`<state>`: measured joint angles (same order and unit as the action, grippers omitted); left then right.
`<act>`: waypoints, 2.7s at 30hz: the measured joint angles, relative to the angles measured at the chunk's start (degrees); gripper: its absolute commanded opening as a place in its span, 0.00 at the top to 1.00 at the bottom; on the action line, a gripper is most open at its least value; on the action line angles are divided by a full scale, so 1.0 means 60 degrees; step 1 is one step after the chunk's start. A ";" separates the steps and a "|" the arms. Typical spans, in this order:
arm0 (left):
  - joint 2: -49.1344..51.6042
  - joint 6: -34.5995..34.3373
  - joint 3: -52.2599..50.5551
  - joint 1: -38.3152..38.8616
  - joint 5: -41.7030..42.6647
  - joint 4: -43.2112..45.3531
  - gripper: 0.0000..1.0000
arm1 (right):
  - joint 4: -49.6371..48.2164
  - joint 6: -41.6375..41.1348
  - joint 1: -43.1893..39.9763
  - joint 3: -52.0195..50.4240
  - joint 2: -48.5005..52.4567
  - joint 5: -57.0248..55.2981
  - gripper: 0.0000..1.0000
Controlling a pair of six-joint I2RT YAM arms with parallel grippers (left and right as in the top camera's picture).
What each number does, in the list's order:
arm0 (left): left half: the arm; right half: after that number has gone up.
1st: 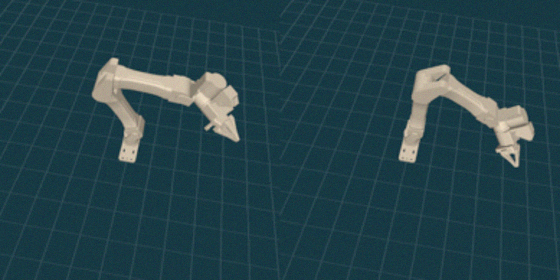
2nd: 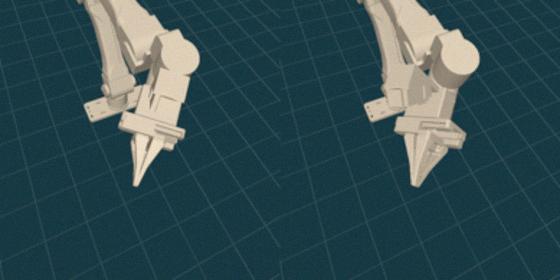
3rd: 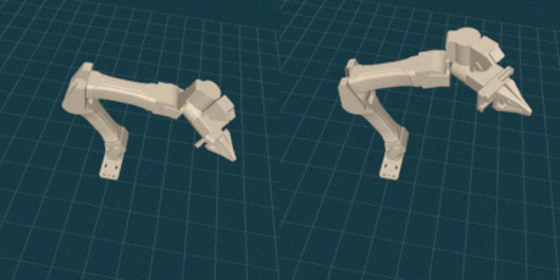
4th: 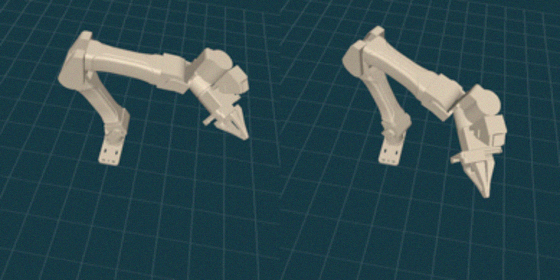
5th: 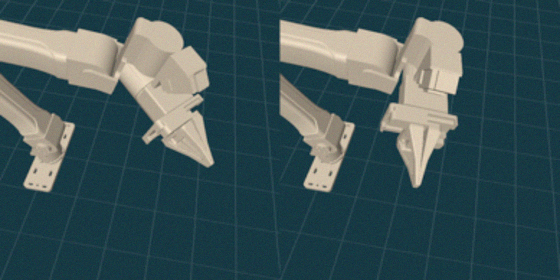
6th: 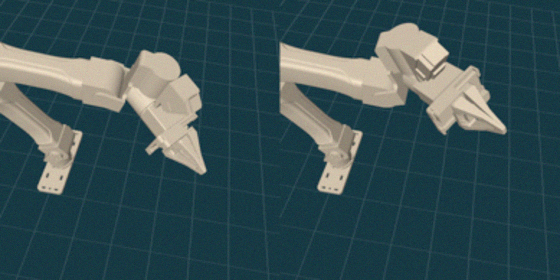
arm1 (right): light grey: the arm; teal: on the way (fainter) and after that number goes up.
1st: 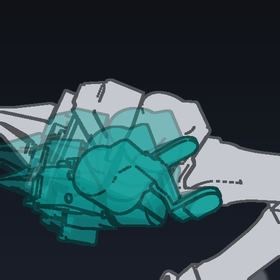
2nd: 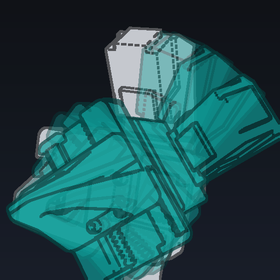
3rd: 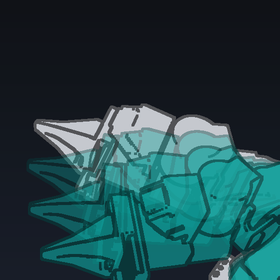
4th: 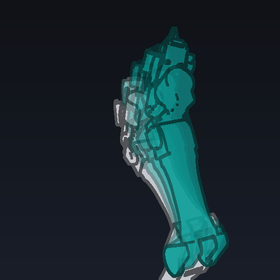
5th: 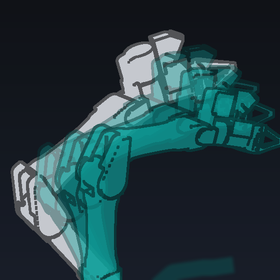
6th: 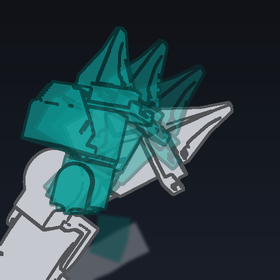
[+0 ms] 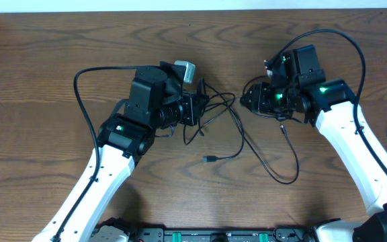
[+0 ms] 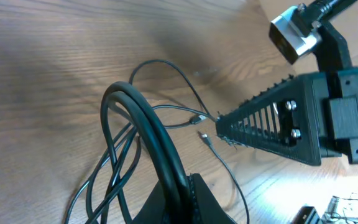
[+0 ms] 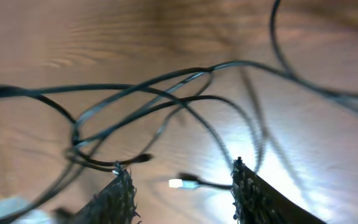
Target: Untangle cables
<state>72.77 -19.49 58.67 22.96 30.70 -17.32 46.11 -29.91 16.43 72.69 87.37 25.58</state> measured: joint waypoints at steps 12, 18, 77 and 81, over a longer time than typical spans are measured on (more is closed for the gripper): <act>0.0000 0.0000 0.0000 0.0000 0.0317 0.0000 0.92 | -0.1330 -0.3479 0.0459 -0.0011 0.0153 0.0404 0.58; 0.0000 -0.0004 0.0000 0.0000 0.0444 -0.0004 0.92 | -0.2025 -0.3858 0.1144 -0.0018 0.0743 0.0321 0.61; 0.1770 -0.1756 -0.0025 0.0000 -0.3173 -0.1410 0.26 | 0.0302 0.0386 -0.0841 -0.0076 -0.2124 -0.3428 0.98; 0.1796 -0.1865 -0.0025 0.0000 -0.3177 -0.1410 0.25 | 0.0718 0.0783 -0.0841 -0.0076 -0.2124 -0.3814 0.90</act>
<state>83.55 -30.68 58.52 22.96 11.64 -25.78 50.41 -25.21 11.38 72.23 74.63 2.70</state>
